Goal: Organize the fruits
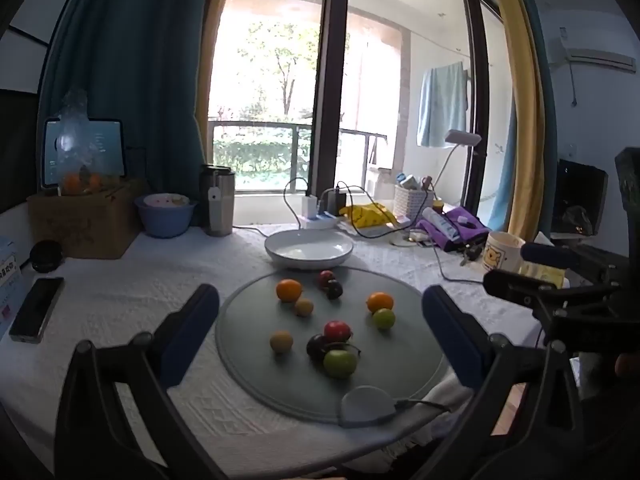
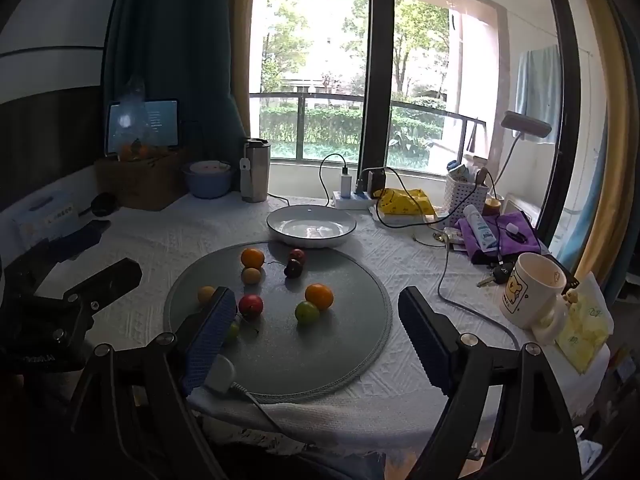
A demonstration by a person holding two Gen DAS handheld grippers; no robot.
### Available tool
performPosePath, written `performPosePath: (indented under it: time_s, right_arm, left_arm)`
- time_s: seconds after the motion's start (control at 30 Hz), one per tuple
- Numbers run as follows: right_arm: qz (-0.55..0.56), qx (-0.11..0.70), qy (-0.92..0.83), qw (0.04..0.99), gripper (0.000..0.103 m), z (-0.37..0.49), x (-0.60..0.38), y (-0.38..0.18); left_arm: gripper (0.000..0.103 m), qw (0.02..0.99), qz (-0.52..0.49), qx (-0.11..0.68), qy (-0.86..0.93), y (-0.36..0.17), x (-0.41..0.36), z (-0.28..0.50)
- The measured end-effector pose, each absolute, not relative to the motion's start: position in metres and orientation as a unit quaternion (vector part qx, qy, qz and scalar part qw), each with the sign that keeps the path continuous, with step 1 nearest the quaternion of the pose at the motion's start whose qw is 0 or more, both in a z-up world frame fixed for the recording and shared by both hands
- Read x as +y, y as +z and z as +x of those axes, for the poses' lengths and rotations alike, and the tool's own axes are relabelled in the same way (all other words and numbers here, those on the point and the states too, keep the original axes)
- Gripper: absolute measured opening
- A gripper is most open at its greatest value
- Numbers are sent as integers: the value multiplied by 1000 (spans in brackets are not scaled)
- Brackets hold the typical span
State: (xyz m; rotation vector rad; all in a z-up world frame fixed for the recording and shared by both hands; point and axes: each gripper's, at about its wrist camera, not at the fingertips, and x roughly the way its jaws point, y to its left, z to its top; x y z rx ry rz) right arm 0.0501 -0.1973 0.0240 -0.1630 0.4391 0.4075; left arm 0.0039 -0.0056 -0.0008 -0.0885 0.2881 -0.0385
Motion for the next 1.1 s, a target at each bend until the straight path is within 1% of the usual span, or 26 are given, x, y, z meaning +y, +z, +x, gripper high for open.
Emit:
performPosePath:
  time_s: [1.1]
  right_arm:
    - [-82,215,201,952,86,51,-198,22]
  left_arm:
    - [102,988,-42,147,-32,0,-12,4]
